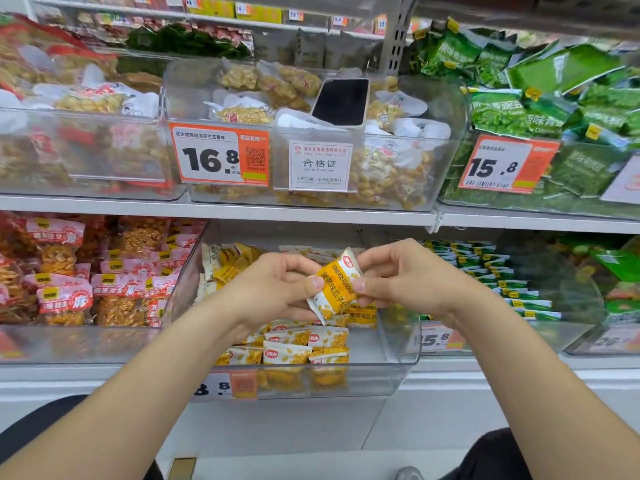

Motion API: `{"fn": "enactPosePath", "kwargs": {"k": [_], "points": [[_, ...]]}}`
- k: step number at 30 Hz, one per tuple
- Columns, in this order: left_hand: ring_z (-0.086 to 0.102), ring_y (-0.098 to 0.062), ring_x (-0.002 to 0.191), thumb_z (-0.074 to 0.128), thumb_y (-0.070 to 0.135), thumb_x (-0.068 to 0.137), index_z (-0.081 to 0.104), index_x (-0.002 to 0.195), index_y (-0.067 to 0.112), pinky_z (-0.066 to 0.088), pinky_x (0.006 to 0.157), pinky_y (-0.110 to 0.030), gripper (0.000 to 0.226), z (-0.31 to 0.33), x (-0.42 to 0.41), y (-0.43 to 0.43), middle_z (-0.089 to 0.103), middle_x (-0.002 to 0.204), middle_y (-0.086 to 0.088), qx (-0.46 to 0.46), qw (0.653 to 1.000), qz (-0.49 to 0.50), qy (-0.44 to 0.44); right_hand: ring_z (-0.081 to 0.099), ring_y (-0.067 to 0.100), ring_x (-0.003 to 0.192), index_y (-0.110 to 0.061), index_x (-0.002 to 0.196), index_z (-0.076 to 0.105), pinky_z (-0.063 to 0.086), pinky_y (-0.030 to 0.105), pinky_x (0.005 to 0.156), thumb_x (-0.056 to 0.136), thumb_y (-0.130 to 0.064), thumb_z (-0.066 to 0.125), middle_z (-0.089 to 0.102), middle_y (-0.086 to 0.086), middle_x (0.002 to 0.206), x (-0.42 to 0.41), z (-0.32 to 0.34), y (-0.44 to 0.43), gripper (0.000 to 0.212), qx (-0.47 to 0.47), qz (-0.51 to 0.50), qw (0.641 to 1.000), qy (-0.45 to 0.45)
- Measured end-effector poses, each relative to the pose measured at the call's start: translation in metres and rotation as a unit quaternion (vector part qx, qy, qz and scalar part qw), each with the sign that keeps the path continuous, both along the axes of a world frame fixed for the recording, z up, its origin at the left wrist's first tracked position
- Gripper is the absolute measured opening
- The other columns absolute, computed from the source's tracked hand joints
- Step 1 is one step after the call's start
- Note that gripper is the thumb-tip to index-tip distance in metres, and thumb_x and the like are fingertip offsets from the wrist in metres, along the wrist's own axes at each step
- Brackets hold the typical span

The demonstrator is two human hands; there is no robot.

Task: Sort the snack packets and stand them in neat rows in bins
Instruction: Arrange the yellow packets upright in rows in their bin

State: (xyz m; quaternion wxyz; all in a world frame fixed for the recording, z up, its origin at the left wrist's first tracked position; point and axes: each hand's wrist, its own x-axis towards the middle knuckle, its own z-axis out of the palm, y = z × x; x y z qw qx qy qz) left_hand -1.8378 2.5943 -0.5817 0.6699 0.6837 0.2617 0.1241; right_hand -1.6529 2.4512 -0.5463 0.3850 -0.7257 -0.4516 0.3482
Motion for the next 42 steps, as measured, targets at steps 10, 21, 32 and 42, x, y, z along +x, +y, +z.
{"fn": "enactPosePath", "kwargs": {"k": [10,21,32,42], "points": [[0.075,-0.012,0.106,0.08,0.023,0.094,0.073,0.12,0.026,0.059,0.099,-0.04,0.027,-0.008,0.023,-0.017,0.08,0.11,0.008,0.211,0.97,-0.123,0.009,0.076,0.018,0.077,-0.01,0.104,0.079,0.055,0.026,0.068,0.096,-0.011,0.075,0.081,0.012,0.086,0.015,0.0,-0.019,0.009,0.003,0.011,1.0,-0.007],[0.066,-0.012,0.067,0.088,0.026,0.079,0.067,0.105,0.026,0.056,0.062,-0.03,0.032,-0.017,0.069,-0.028,0.072,0.093,0.008,0.249,0.967,0.011,0.048,0.071,0.021,0.07,-0.02,0.072,0.076,0.061,0.042,0.074,0.097,-0.035,0.066,0.075,0.004,0.067,0.038,-0.017,-0.016,0.032,0.06,-0.201,0.949,-0.237],[0.059,-0.023,0.106,0.09,0.04,0.078,0.069,0.098,0.034,0.041,0.086,-0.039,0.03,-0.06,0.113,-0.025,0.067,0.099,0.007,0.5,0.839,-0.088,0.193,0.073,0.022,0.073,-0.023,0.074,0.076,0.063,0.044,0.075,0.093,-0.026,0.064,0.077,0.003,0.07,0.045,-0.018,-0.023,0.023,0.045,-0.245,0.947,-0.203],[0.059,-0.027,0.12,0.087,0.045,0.078,0.061,0.118,0.03,0.04,0.098,-0.042,0.05,-0.066,0.122,-0.026,0.064,0.125,0.001,0.615,0.754,0.007,0.229,0.071,0.016,0.068,-0.024,0.079,0.076,0.055,0.027,0.061,0.094,-0.025,0.063,0.076,0.004,0.067,0.037,-0.02,-0.014,0.02,0.035,-0.199,0.951,-0.234]]}}
